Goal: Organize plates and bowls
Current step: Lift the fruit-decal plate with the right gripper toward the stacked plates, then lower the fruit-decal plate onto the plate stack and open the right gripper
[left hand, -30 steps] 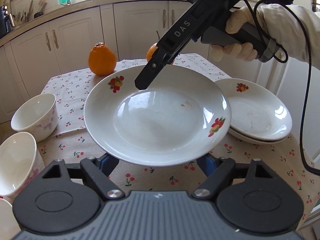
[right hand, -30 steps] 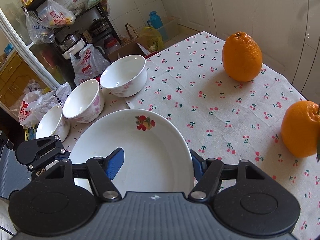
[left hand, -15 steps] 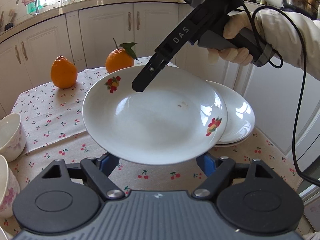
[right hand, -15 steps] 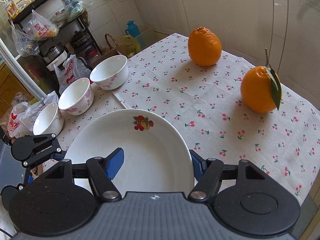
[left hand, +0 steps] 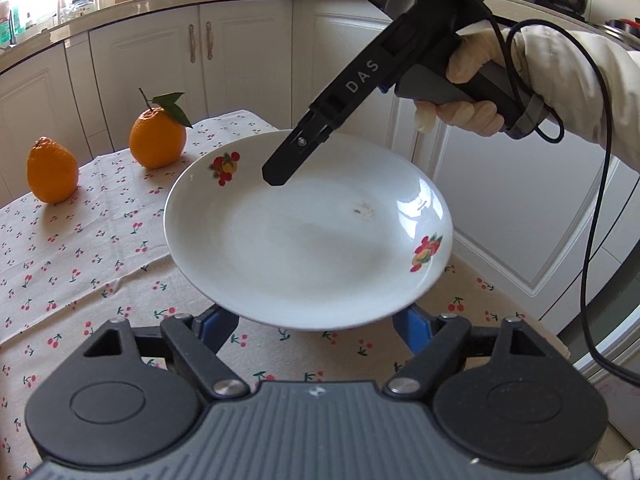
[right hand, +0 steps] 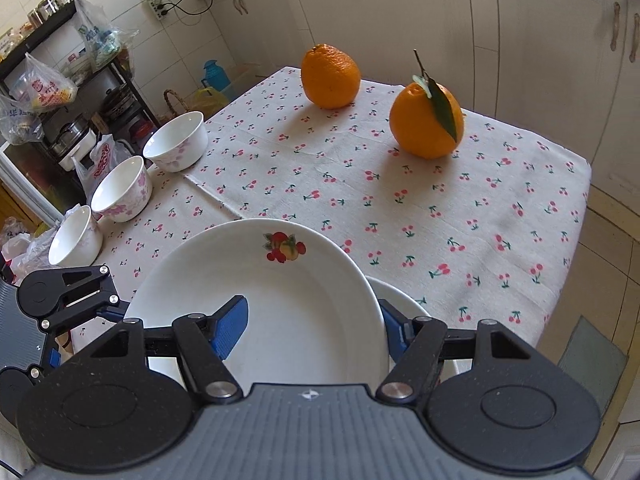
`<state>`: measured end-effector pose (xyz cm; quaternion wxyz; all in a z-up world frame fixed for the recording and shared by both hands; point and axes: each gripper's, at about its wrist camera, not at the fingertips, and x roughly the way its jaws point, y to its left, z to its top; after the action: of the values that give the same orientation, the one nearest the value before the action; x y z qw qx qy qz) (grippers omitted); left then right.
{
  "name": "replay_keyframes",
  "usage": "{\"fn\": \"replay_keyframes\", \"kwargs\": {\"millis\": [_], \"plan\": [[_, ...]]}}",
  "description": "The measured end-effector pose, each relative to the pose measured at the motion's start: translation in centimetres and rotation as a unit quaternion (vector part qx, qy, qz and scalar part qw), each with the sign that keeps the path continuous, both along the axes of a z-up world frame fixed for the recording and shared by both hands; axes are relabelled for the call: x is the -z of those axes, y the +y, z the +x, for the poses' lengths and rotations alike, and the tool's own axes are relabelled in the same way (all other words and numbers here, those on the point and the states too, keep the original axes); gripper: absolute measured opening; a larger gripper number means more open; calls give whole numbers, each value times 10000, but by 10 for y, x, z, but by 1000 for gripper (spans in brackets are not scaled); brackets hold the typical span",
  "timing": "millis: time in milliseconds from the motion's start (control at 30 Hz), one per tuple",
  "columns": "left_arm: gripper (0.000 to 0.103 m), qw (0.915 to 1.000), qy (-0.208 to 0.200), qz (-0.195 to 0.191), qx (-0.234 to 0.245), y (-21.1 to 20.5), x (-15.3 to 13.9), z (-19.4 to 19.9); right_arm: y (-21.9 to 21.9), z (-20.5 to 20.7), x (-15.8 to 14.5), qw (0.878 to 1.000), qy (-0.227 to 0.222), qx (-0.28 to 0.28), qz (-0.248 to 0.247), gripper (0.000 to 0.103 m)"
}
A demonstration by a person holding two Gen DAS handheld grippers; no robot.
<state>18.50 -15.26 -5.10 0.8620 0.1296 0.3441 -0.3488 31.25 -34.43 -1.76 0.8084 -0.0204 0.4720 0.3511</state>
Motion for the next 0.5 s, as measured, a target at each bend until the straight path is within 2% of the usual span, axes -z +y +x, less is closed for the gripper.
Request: {"fn": "replay_keyframes", "kwargs": {"millis": [500], "plan": [[83, 9998, 105, 134, 132, -18, 6, -1, -26, -8, 22, 9997, 91, 235, 79, 74]]}}
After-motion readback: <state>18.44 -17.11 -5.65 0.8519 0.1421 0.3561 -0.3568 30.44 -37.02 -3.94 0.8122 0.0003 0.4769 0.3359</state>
